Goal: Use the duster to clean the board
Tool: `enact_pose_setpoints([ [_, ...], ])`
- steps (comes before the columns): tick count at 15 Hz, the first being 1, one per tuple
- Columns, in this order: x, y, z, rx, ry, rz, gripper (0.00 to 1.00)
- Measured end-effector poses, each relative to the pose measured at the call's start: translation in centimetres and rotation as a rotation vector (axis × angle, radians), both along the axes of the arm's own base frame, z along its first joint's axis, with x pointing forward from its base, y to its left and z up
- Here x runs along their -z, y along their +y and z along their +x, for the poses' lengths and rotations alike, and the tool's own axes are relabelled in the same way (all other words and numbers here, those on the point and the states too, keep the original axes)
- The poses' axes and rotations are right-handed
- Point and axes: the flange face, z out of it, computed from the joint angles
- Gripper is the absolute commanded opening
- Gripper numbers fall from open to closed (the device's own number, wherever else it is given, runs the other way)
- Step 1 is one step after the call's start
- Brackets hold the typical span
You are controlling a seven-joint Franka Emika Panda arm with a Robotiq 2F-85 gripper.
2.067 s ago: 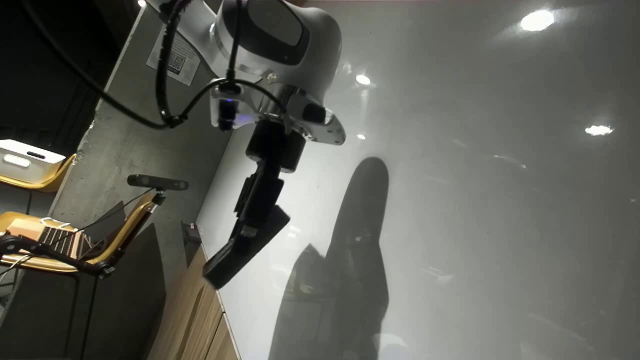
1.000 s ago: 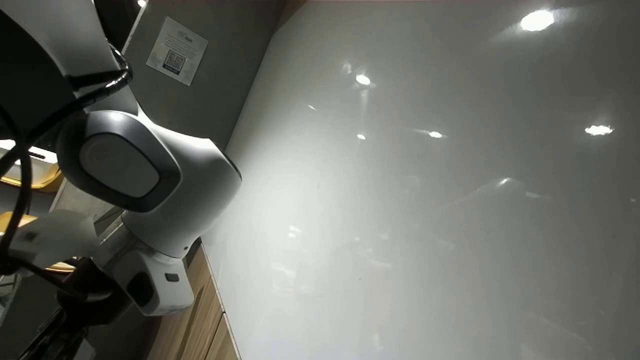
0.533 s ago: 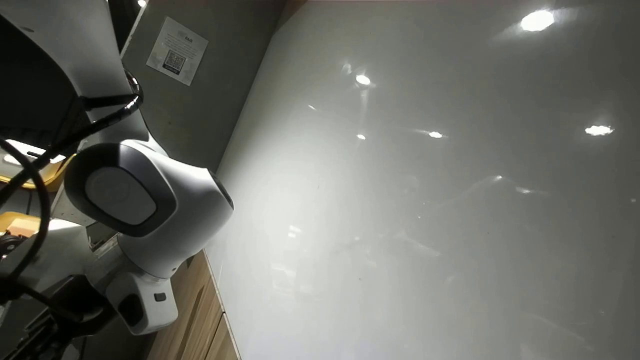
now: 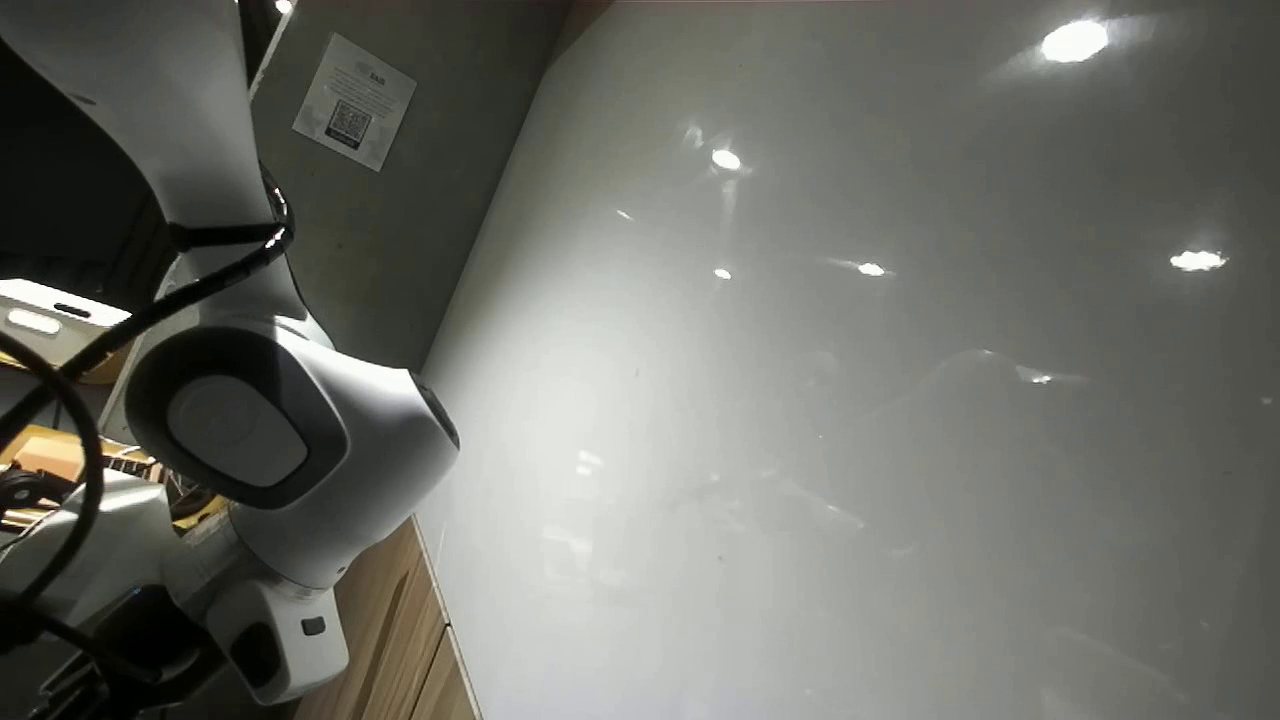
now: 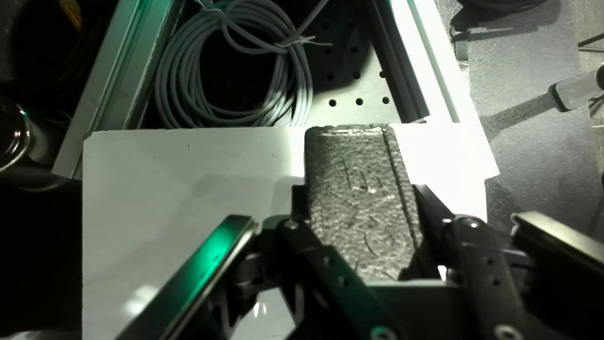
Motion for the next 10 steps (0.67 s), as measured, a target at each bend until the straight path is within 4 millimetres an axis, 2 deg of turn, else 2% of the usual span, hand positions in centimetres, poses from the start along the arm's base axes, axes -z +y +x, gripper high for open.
enact_pose_setpoints([
  [1,0.2,0.0,0.1,0.0,-0.001,-0.001,0.82],
  [4,0.9,0.0,0.1,0.001,0.007,-0.003,0.99],
  [10,2.3,0.0,-0.2,0.001,0.043,-0.005,1.0],
])
